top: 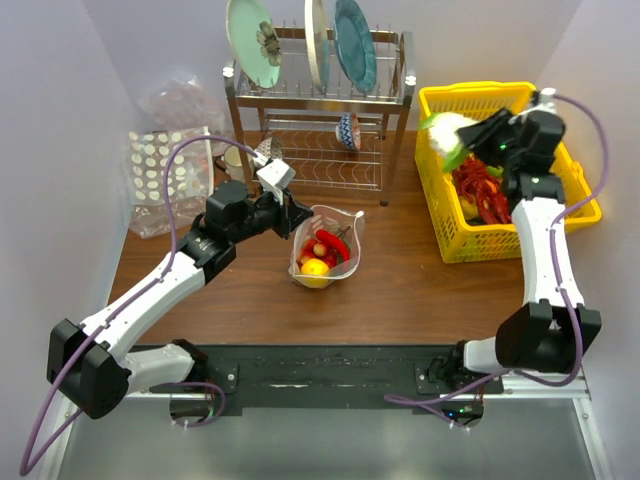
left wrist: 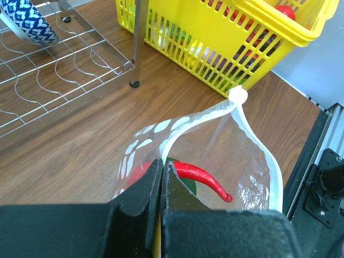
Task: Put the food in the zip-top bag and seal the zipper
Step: Pick up the fake vegetable from the bin, then place the fake vegetable in the zipper food storage bag.
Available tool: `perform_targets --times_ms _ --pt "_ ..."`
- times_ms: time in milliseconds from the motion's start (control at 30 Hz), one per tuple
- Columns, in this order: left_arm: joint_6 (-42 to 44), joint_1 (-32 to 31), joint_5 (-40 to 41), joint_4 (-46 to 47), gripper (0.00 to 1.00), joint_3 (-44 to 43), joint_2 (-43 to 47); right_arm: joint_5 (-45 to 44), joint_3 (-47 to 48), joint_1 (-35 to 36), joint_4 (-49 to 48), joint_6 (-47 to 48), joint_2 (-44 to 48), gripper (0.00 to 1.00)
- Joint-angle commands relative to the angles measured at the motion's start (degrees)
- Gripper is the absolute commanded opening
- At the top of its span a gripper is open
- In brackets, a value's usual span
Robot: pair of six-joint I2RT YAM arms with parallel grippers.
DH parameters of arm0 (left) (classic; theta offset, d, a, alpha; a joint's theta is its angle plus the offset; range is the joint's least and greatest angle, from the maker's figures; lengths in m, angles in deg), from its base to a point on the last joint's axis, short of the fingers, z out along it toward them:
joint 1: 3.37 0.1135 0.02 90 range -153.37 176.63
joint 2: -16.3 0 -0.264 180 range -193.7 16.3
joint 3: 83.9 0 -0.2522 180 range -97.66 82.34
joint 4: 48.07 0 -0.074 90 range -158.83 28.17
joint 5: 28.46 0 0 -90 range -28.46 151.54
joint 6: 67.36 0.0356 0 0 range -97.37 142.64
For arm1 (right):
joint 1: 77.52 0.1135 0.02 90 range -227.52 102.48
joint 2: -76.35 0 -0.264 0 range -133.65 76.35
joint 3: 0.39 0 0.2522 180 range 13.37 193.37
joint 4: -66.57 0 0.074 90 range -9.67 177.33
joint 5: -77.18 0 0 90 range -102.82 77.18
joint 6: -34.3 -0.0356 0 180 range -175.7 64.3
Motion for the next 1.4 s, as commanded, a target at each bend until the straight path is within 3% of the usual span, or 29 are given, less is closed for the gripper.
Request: perform_targets --times_ms 0,200,633,1100,1367 --pt "0.1 0.3 -0.6 2.1 0.0 0.0 1.6 13.6 -4.0 5.1 -3.0 0.6 5.3 0.08" --pt "0.0 0.3 -0.7 2.1 0.0 -0.1 1.7 20.3 -8.8 11.4 1.3 4.0 10.4 0.09" --pt "0.4 0.3 0.2 1.8 0.0 -0.2 1.0 29.7 -20.1 22.8 -0.9 2.1 22.7 0.1" --pt "0.7 0.3 0.7 1.2 0.0 -0.4 1.0 29.7 -16.8 34.6 -4.7 2.1 20.2 0.1" --pt "0.8 0.3 0.7 1.1 0.0 -0.4 0.9 25.4 -15.9 39.7 -3.6 3.6 15.8 0.08"
